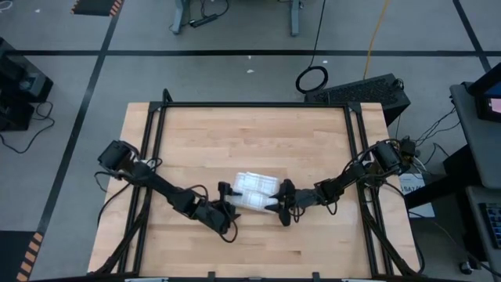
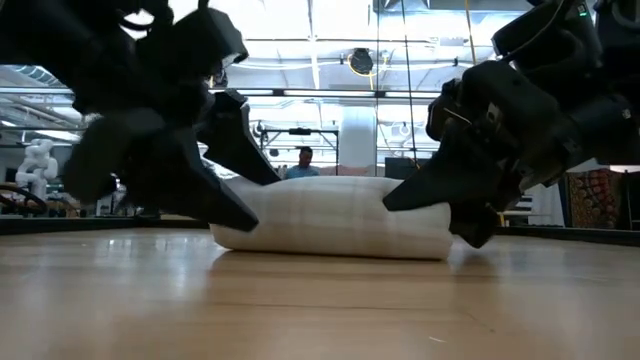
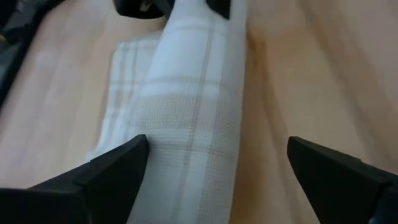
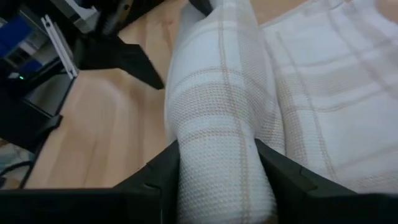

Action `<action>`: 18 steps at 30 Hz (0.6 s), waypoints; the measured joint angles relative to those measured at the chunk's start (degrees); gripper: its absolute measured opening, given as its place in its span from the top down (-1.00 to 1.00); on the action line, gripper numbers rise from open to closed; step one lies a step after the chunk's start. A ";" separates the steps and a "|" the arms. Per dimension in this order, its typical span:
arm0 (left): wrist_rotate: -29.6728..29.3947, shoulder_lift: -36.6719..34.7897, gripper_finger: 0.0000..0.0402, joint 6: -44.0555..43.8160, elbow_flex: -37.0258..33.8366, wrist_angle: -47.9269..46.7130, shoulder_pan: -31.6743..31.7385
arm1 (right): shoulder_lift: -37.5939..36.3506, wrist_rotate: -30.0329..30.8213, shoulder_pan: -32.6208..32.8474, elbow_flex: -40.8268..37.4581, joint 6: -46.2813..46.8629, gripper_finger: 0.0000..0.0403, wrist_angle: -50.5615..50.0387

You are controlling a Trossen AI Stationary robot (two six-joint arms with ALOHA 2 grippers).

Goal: Roll towel
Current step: Roll the white kitchen towel

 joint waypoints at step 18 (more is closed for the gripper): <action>-0.48 0.59 -0.92 7.78 1.68 -0.64 1.47 | 0.00 -3.45 0.06 -0.02 3.93 0.23 0.17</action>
